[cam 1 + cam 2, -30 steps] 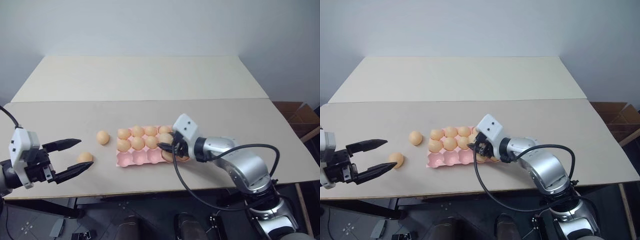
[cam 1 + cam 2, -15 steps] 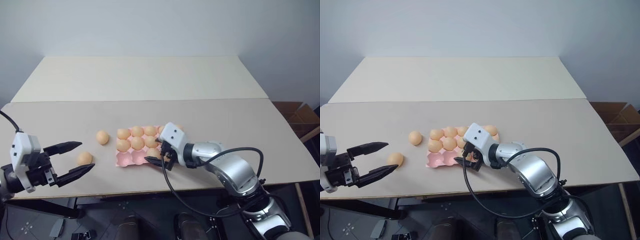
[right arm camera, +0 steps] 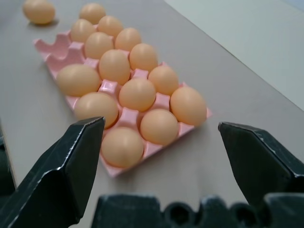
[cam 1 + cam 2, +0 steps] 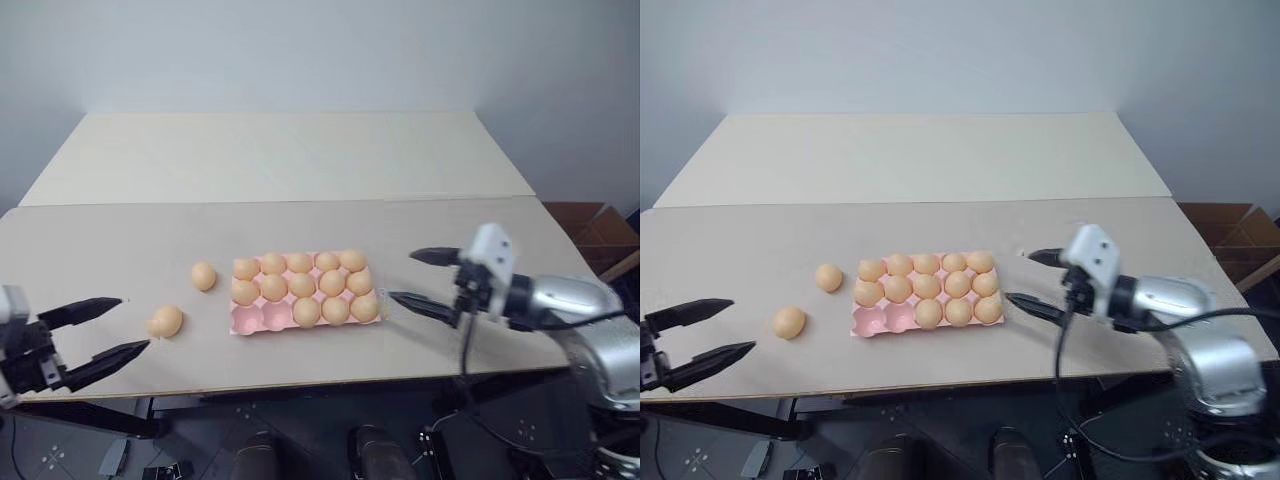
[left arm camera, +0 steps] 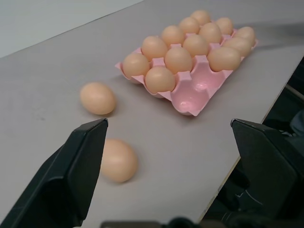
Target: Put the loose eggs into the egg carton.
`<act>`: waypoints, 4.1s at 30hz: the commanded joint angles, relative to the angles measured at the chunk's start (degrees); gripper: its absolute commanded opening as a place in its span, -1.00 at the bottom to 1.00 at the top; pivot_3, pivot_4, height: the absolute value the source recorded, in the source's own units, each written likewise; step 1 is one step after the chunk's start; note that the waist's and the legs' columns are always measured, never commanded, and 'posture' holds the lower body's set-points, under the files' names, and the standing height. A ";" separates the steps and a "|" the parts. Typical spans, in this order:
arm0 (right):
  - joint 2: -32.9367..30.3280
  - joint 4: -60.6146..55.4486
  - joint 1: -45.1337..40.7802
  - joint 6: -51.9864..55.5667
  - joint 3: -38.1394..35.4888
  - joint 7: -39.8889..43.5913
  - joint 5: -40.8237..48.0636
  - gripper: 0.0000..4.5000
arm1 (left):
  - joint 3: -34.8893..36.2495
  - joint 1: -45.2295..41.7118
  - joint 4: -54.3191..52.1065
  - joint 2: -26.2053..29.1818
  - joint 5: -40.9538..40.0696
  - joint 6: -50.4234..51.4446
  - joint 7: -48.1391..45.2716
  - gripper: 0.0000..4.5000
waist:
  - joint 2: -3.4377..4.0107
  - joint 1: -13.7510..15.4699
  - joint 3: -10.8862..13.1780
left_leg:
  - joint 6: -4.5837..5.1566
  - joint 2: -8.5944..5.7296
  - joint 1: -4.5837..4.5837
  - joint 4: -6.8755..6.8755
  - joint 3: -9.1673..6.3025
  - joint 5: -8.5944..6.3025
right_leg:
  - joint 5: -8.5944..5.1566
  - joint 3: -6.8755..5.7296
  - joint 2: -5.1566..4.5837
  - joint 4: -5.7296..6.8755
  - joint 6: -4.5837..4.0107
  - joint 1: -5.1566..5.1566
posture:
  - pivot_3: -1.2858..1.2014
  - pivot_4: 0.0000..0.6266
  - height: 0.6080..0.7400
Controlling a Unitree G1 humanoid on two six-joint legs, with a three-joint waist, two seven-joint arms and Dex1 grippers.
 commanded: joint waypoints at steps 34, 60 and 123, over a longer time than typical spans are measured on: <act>0.17 -1.74 5.19 -11.75 -3.35 2.33 4.77 0.99 | -24.27 -14.93 6.79 -10.38 13.63 4.34 27.15 1.00 | -0.12 0.54 -0.05 | -0.02 -0.02 0.04 0.04 0.06 0.01 | 0.15 0.14 -0.04 0.03 0.20 0.06 | 0.03 -0.52 1.00; 0.64 -6.64 7.53 -11.15 -3.22 -2.86 5.27 1.00 | -39.81 -27.02 -3.36 -10.19 9.95 -0.28 17.72 -0.35 | -0.10 1.23 -0.07 | -0.04 -0.09 0.04 0.21 0.02 0.04 | 0.23 0.14 -0.06 0.06 0.25 0.18 | 0.03 -0.52 1.00; -1.27 -3.18 5.10 -9.64 -1.90 -2.19 6.33 1.00 | -30.05 -33.64 3.12 -12.65 11.76 17.32 42.61 0.99 | -0.17 1.27 -0.09 | -0.03 -0.08 -0.03 0.42 -0.06 0.03 | 0.34 0.14 -0.04 0.07 0.34 0.20 | 0.03 -0.52 1.00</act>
